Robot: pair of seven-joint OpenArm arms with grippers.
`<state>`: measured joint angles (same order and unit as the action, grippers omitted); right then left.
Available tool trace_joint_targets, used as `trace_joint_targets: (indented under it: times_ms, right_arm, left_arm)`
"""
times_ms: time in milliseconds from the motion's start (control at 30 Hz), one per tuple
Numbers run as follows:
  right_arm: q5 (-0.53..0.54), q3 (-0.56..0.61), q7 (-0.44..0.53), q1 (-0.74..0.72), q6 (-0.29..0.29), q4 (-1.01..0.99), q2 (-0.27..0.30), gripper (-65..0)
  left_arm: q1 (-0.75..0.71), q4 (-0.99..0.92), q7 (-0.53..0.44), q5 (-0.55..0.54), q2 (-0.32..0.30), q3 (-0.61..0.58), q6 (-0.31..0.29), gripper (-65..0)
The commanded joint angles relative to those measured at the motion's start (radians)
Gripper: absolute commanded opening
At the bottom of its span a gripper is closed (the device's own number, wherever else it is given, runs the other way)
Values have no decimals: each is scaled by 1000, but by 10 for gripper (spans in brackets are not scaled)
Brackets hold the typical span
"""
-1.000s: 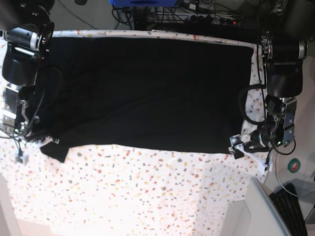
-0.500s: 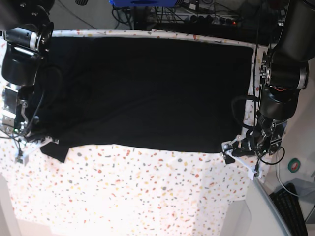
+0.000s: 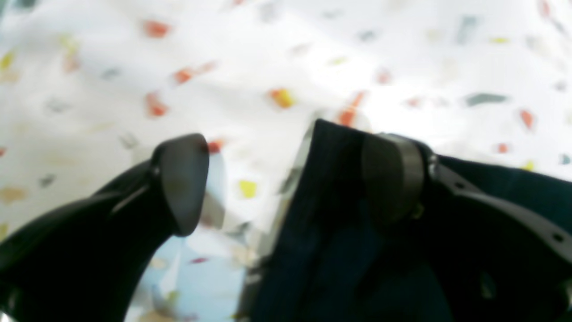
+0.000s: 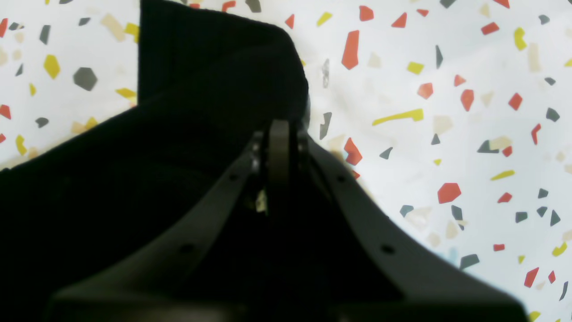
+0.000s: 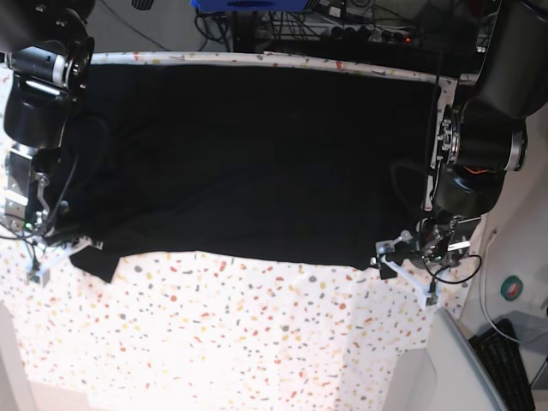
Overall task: Layout the t-shirt on the table in an organized manner, then fold the t-shirt properly
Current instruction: 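Lift the hem with both grippers and fold it toward the collar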
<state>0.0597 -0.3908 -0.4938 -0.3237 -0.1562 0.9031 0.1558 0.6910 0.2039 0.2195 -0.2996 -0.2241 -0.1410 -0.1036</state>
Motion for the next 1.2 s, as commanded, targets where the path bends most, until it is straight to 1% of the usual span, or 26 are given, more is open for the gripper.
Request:
trace_joint_targets:
  times_ms: [0,200,233,267,300,367,433,500,567,667,800,967,1067,1133,1167]
  right_arm:
    - [2,-3,19,-27,-1,18,14,-650]
    - [2,-3,19,-15,-1,18,14,-650]
    - [2,-3,19,-15,-1,18,14,-650]
    - [2,-3,19,-15,-1,18,14,-650]
    - [2,-3,19,-15,-1,18,14,-650]
    - [2,-3,19,-15,-1,18,14,-650]
    - [2,3,19,-15,-1,18,14,-650]
    - [2,5,19,-15,-1,18,14,-650]
    - [2,6,19,-15,-1,18,14,-650]
    - [2,6,19,-18,-1,18,14,-650]
    - [2,6,19,-21,-1,18,14,-650]
    - [2,8,19,-25,-7,18,14,-650]
    - [2,8,19,-28,-78,18,14,-650]
    - [2,8,19,-28,-102,20,14,-650]
    - [2,8,19,-30,-102,20,14,-650]
  left_arm:
    - [22,7,16,0,1,1,-12,-142]
    - [23,7,16,1,2,1,-12,-151]
    - [23,7,16,1,2,-1,-12,-156]
    - [22,7,16,1,2,-1,-12,-181]
    - [20,7,16,1,2,-1,-12,-221]
    - [16,7,16,1,2,1,-12,-344]
    - [14,9,16,1,-1,1,-12,-451]
    - [14,27,18,1,-5,1,-12,-538]
    - [0,72,22,1,-7,1,-12,-596]
    - [-40,141,24,1,-25,1,-12,-650]
    - [-70,170,24,1,-33,2,-12,-650]
    - [-70,171,24,1,-37,2,-12,-650]
    - [-70,190,24,1,-51,2,-12,-650]
    - [-87,233,24,1,-61,2,-12,-650]
    - [-100,265,24,1,-65,2,-12,-650]
